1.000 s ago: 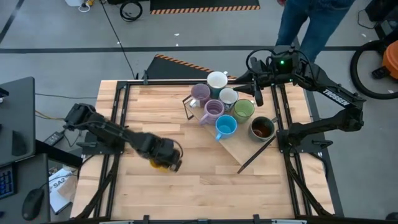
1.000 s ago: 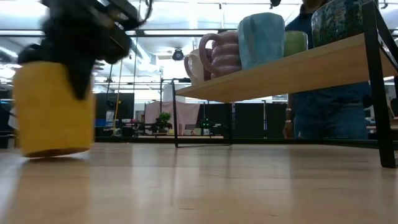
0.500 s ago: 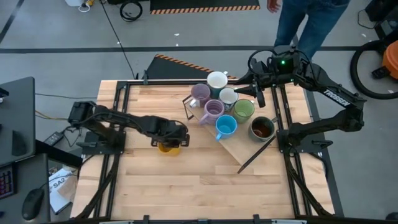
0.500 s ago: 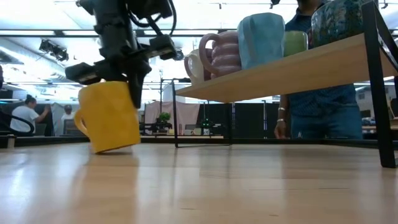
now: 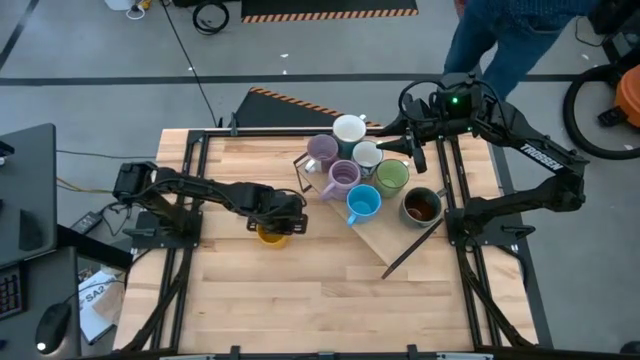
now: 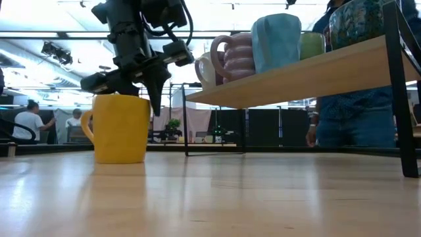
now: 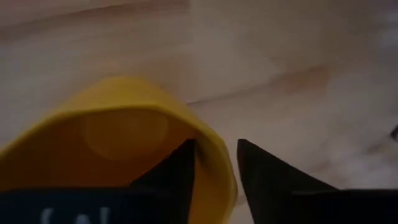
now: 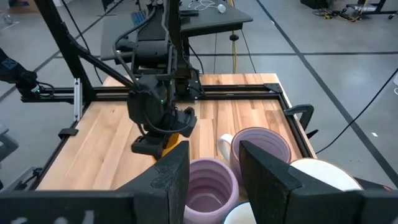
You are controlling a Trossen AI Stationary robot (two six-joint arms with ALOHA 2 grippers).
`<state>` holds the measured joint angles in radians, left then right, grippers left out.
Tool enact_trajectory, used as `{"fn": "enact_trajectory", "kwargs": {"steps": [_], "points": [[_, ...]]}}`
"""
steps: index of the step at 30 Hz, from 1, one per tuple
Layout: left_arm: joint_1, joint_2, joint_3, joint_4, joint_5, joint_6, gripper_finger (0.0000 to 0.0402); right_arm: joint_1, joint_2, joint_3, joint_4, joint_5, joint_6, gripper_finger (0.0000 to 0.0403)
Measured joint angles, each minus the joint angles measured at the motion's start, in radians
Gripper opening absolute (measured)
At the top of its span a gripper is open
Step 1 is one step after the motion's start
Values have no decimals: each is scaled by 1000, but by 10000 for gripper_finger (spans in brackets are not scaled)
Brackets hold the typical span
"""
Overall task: Place coffee mugs
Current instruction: Put the yellow mug on the shelf
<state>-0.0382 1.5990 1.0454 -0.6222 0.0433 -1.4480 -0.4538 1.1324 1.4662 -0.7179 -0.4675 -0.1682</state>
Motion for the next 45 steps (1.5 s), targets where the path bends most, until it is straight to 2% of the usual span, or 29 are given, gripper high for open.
{"fn": "enact_trajectory", "kwargs": {"steps": [5,9,17,23,34,40,45], "points": [[0,-1,0,28,10,102,172,-7,0,0,-1,0,-8,145],[-7,-2,30,4,27,207,190,-11,0,0,-2,0,-7,145],[-16,-3,152,-140,-2,411,192,-12,0,0,-2,2,8,145],[-23,-3,202,-173,39,520,192,-13,0,0,-2,14,7,145],[-42,-3,307,-342,51,922,192,-13,0,0,-2,21,-10,145],[-62,-30,285,-386,48,1087,191,-13,0,0,-2,21,-9,145],[-43,-81,191,-384,48,1094,174,-13,0,0,-4,21,7,145]]}}
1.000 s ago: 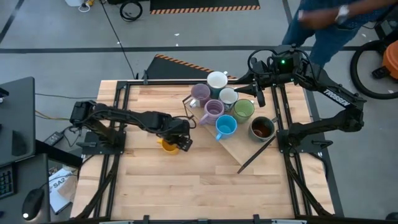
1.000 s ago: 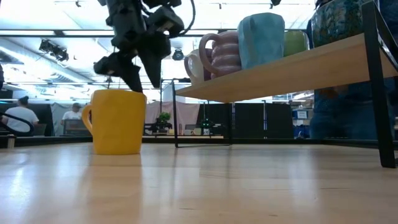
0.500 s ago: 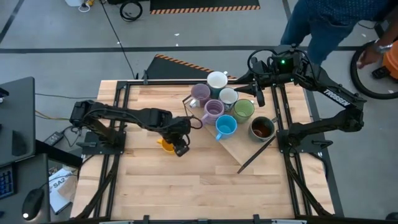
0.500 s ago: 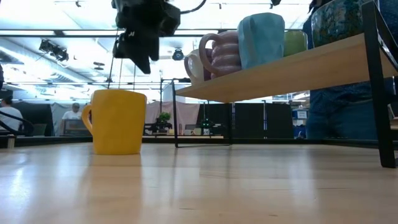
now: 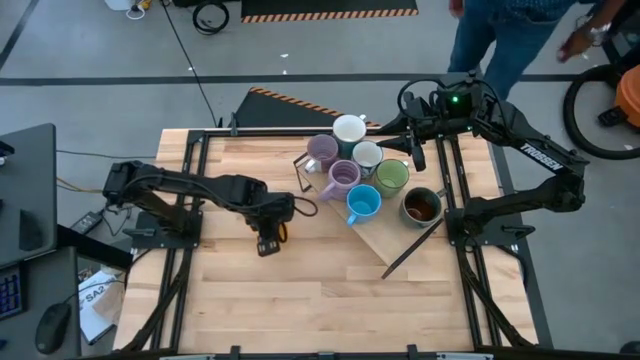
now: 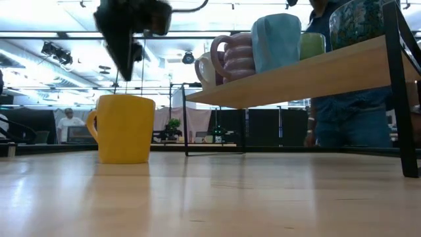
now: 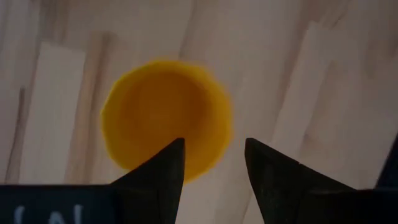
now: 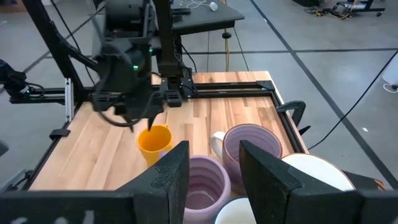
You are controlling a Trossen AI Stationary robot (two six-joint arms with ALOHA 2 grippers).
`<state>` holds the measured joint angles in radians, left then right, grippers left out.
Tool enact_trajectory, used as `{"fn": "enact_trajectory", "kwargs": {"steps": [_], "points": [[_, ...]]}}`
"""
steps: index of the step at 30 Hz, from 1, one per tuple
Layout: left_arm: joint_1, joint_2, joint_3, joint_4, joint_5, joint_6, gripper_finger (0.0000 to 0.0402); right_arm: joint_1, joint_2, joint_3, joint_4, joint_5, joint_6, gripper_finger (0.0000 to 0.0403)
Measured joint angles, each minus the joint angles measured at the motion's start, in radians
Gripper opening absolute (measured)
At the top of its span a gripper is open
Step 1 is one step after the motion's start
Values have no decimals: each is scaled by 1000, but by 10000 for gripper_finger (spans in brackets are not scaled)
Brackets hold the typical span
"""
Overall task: Place coffee mugs
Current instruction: Put the yellow mug on the shelf
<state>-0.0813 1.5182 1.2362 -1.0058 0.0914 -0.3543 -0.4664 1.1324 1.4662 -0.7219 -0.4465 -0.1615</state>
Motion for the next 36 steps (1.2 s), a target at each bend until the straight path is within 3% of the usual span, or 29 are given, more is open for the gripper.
{"fn": "enact_trajectory", "kwargs": {"steps": [4,12,17,23,29,36], "points": [[23,-52,-71,7,-1,12,162,0,0,0,0,0,10,145],[28,-129,-138,-13,7,267,148,0,0,0,0,8,13,145],[5,-140,-169,24,-1,568,143,0,3,0,-2,45,13,145],[-19,-139,-243,101,-97,890,143,1,8,0,-4,78,47,145],[-22,-138,-317,192,-122,1019,143,2,10,0,10,91,93,143],[-23,-138,-347,255,-114,1053,142,2,10,0,55,116,114,135]]}}
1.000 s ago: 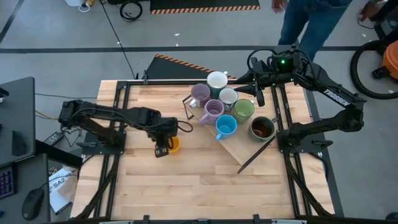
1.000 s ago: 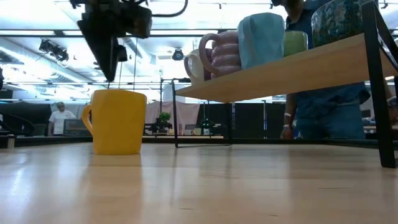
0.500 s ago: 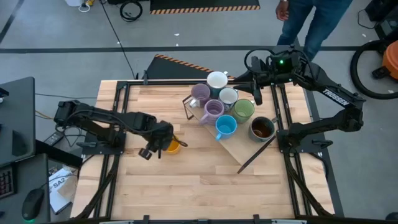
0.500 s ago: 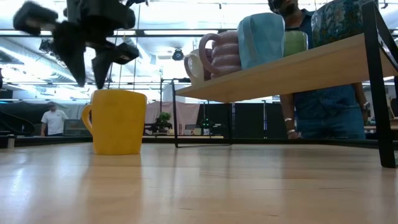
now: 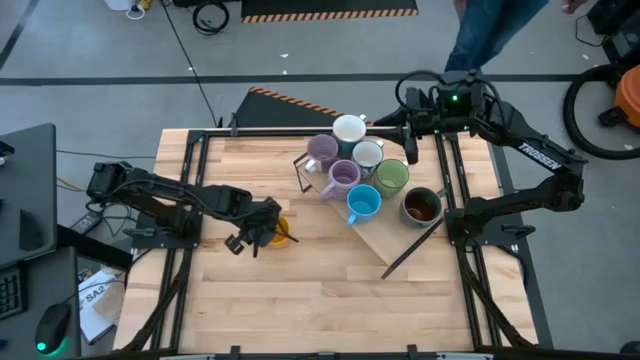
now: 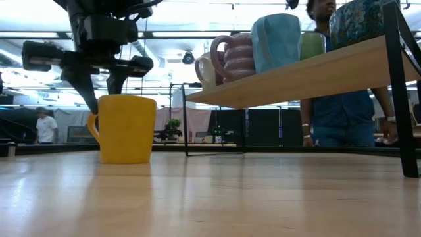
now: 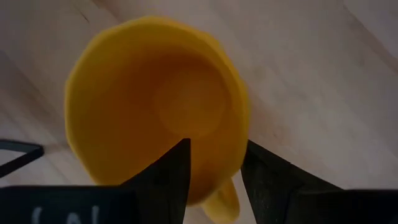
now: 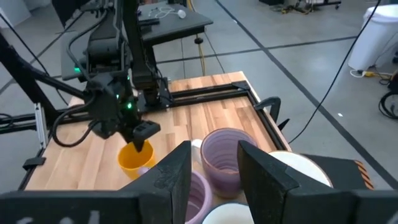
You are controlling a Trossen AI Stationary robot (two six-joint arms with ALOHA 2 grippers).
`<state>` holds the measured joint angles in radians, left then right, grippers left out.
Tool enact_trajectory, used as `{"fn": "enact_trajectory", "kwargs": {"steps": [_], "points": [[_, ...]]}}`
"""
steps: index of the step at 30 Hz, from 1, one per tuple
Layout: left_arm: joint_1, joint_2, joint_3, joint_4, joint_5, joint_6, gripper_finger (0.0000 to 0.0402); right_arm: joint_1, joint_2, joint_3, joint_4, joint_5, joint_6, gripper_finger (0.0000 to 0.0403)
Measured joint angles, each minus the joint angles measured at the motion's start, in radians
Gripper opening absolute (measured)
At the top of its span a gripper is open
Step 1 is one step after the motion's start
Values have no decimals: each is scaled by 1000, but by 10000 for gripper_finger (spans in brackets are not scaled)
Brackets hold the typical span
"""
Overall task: Place coffee mugs
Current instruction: Put the yellow mug on the shelf
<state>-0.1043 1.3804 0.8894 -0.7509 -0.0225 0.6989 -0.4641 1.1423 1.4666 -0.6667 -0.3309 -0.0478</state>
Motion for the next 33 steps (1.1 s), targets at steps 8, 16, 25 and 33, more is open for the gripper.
{"fn": "enact_trajectory", "kwargs": {"steps": [8,16,25,33], "points": [[-14,0,16,22,79,-170,141,4,1,0,0,0,27,126],[-48,16,-8,45,65,-216,141,19,1,0,0,-2,-5,121],[-43,51,-15,60,-44,-208,141,27,1,0,-2,-33,-7,120],[-49,75,-13,94,-6,-235,83,34,1,0,-9,-60,-7,120]]}}
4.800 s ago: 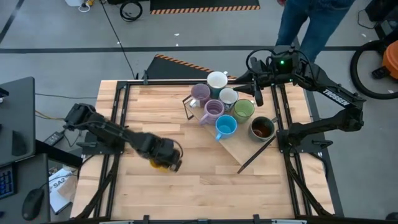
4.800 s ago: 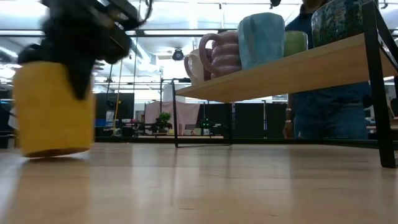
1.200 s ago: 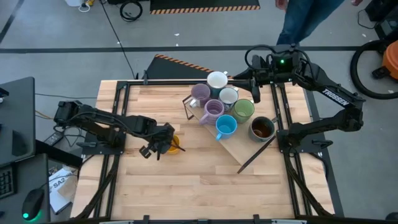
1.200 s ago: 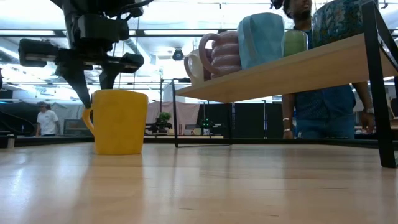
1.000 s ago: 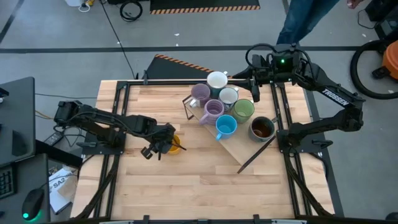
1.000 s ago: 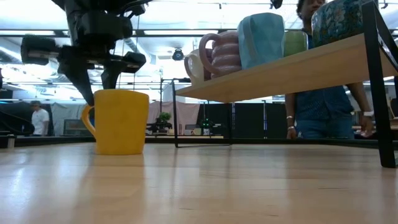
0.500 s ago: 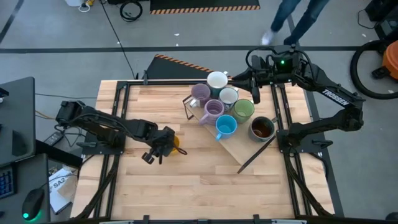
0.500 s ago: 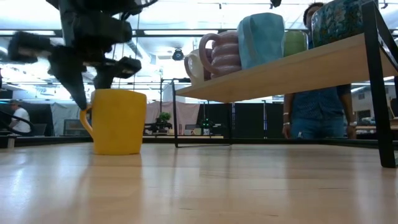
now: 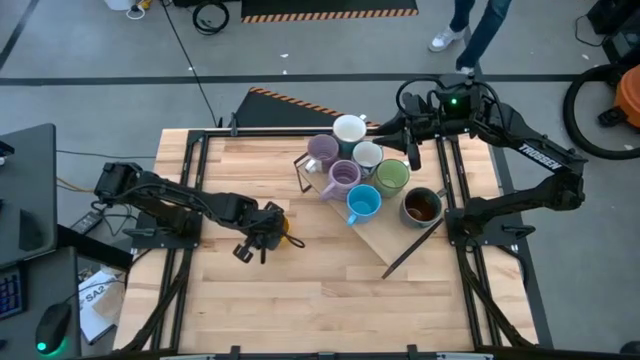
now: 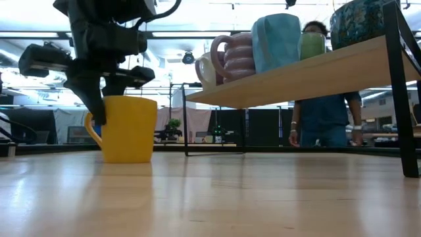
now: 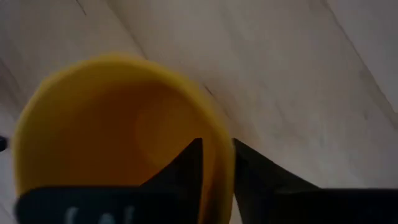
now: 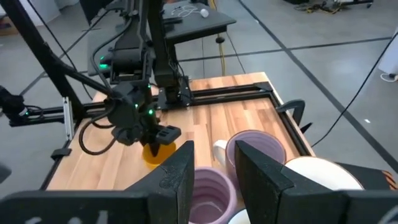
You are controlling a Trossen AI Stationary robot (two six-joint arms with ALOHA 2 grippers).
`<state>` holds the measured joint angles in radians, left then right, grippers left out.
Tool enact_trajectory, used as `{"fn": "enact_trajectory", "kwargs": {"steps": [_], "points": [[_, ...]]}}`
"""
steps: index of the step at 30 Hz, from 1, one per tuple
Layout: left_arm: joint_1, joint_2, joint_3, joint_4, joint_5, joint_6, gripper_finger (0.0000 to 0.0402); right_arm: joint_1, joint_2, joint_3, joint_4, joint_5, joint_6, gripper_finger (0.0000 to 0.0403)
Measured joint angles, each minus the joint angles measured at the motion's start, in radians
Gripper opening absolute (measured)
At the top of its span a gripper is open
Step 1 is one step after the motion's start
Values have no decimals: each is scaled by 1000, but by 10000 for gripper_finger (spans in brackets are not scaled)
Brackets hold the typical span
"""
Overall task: Place coffee mugs
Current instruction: Put the yellow mug on the shelf
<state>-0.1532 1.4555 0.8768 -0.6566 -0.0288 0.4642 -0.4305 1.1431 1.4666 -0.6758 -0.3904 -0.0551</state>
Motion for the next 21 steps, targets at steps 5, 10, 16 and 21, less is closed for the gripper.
{"fn": "enact_trajectory", "kwargs": {"steps": [5,10,16,21], "points": [[-4,0,13,-7,20,-84,35,10,0,0,-8,0,0,120],[7,0,50,3,72,-241,34,11,0,0,-8,-1,0,120],[7,-1,124,25,80,-492,39,11,0,0,-9,0,-13,120],[7,-1,194,39,78,-690,37,11,0,0,-29,60,-16,120]]}}
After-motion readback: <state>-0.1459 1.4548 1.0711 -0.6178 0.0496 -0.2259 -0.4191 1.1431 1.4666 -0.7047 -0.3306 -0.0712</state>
